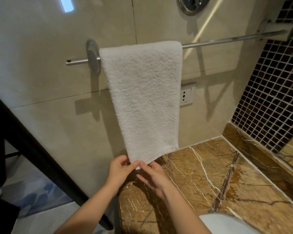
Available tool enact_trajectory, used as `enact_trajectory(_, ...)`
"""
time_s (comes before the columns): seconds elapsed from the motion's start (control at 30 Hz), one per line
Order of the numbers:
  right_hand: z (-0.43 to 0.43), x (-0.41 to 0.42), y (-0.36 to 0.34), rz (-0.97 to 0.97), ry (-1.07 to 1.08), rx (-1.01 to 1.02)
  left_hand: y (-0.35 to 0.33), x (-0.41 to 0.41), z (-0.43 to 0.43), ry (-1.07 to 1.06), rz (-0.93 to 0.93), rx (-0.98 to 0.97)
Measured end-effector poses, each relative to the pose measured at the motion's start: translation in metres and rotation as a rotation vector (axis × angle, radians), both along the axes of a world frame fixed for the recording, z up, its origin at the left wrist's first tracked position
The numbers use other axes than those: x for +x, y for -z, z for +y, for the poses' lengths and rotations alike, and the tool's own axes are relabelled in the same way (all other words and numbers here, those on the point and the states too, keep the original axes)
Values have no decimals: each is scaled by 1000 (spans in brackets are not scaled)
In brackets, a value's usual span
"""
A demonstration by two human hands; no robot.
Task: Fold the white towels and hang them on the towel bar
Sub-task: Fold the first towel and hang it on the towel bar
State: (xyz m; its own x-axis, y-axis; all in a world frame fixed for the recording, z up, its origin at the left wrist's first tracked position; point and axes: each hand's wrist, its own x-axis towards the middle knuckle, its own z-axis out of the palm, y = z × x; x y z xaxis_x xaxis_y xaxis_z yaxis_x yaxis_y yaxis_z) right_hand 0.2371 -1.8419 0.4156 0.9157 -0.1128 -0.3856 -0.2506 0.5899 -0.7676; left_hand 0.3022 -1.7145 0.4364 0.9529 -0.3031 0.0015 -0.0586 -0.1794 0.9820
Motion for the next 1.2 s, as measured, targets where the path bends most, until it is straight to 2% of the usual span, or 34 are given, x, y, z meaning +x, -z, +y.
enact_trajectory(0.1, 9, 2, -1, -3, 59, 95, -2, 4, 1, -19, -102, 106)
enact_trajectory(0.2, 12, 4, -1, 16, 90, 93, -5, 8, 3, -16, -187, 209)
enact_trajectory(0.37, 14, 7, -2, -14, 95, 52, -22, 6, 7, 51, -193, 302)
enact_trajectory(0.5, 16, 8, -2, -30, 124, 89, -67, 5, 15, -6, -317, 253)
enact_trajectory(0.6, 21, 10, -1, 11, 175, 133, -125, 11, 19, -119, -548, 157)
enact_trajectory(0.7, 24, 11, -2, 28, 188, 137, -189, 10, 21, -115, -861, 135)
enact_trajectory(0.83, 28, 12, -6, 24, 234, 140, -261, 4, 24, -138, -1372, 215)
enact_trajectory(0.9, 31, 11, -11, 14, 244, 132, -290, 6, 23, -121, -1503, 369)
enact_trajectory(0.97, 32, 11, -14, -1, 254, 115, -313, 15, 19, -83, -1475, 605)
enact_trajectory(1.03, 31, 10, -16, -12, 272, 95, -328, 25, 16, 3, -1343, 816)
enact_trajectory(1.13, 31, 9, -17, -9, 298, 76, -333, 33, 14, 113, -1152, 843)
enact_trajectory(1.2, 31, 9, -16, -3, 303, 67, -334, 37, 15, 135, -1138, 809)
